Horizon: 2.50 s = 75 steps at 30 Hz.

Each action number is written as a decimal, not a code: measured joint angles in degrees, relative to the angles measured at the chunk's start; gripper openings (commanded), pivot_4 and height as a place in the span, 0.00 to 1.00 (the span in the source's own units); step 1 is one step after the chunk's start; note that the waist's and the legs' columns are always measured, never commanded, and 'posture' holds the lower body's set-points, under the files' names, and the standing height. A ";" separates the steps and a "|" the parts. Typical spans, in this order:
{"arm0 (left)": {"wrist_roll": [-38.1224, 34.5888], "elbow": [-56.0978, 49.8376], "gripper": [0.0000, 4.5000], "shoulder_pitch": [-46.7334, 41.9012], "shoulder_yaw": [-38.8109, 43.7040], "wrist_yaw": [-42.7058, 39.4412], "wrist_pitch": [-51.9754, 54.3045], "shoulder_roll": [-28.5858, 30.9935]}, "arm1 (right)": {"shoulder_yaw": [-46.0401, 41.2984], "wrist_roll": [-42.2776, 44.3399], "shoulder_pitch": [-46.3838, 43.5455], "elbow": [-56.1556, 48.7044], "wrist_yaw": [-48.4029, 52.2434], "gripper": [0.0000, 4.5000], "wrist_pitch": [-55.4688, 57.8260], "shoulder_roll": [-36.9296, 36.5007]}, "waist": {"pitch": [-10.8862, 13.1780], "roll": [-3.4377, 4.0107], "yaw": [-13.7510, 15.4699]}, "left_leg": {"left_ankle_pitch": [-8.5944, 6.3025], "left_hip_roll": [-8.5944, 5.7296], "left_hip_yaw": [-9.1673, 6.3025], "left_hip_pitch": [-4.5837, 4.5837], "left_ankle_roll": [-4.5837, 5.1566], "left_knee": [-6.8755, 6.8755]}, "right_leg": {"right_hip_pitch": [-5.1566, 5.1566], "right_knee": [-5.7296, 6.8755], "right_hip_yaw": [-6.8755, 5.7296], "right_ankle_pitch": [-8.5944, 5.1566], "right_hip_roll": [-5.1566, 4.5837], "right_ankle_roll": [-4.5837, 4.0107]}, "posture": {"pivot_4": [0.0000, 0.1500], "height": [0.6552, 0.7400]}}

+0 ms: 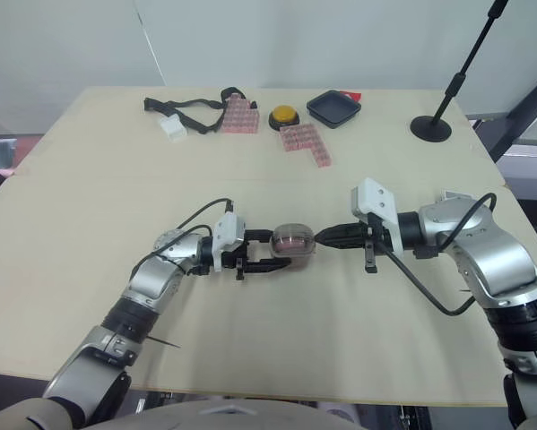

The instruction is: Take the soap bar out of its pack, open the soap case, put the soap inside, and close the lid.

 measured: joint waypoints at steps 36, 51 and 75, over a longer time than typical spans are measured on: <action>0.06 0.02 0.43 -0.02 -0.04 -0.04 0.00 -0.09 | -0.27 0.92 -3.71 -0.72 -0.15 0.01 1.77 0.13 | 0.00 0.00 -0.02 | 0.00 0.00 0.00 0.00 0.00 0.00 | 0.00 0.06 0.00 0.00 0.00 0.00 | 1.00 1.00; 0.24 0.02 0.43 -0.03 -0.06 0.07 0.00 -0.11 | 1.44 2.32 -5.13 -2.19 -2.07 0.01 3.60 2.53 | 0.00 0.00 0.05 | 0.00 0.00 0.00 -0.01 0.00 0.00 | 0.00 0.08 0.00 0.00 0.00 0.00 | 1.00 1.00; 0.64 0.00 0.43 0.04 -0.06 0.65 -0.01 -0.09 | 5.46 -0.22 -6.00 -2.27 -2.89 0.01 1.35 2.90 | -0.01 0.00 -0.04 | 0.01 0.00 0.00 0.08 -0.01 0.01 | 0.08 0.06 0.00 0.00 0.00 0.00 | 1.00 1.00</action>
